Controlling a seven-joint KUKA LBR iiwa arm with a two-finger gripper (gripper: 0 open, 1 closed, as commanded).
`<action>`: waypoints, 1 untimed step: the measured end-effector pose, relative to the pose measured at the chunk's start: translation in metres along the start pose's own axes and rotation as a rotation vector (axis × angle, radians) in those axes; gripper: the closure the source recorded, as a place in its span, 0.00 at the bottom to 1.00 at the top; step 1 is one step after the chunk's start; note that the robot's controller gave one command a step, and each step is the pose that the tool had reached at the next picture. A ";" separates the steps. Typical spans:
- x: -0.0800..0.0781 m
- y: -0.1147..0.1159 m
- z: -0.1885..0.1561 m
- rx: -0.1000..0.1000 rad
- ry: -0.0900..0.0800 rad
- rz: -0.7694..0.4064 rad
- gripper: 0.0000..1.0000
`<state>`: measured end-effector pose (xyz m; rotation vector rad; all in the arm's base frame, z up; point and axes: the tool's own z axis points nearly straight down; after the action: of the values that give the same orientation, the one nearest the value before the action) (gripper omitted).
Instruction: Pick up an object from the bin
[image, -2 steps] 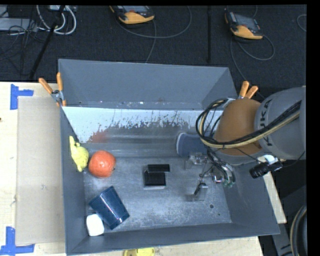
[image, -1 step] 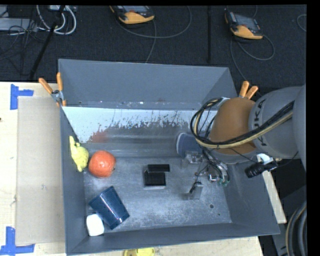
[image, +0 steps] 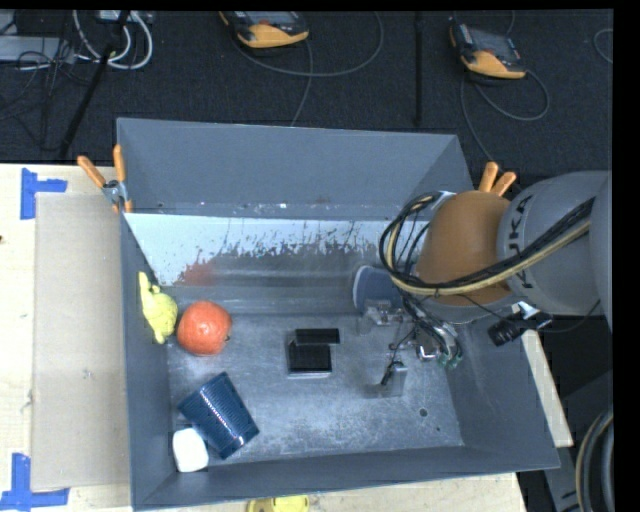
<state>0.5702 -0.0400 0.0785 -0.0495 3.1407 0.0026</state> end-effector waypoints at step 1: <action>-0.027 0.016 0.004 0.002 -0.001 0.050 0.00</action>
Offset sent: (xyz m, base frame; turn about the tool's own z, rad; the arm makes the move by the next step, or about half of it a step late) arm 0.0169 0.0746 -0.0054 0.0017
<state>0.5968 -0.0234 0.0746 0.0291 3.1396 -0.0006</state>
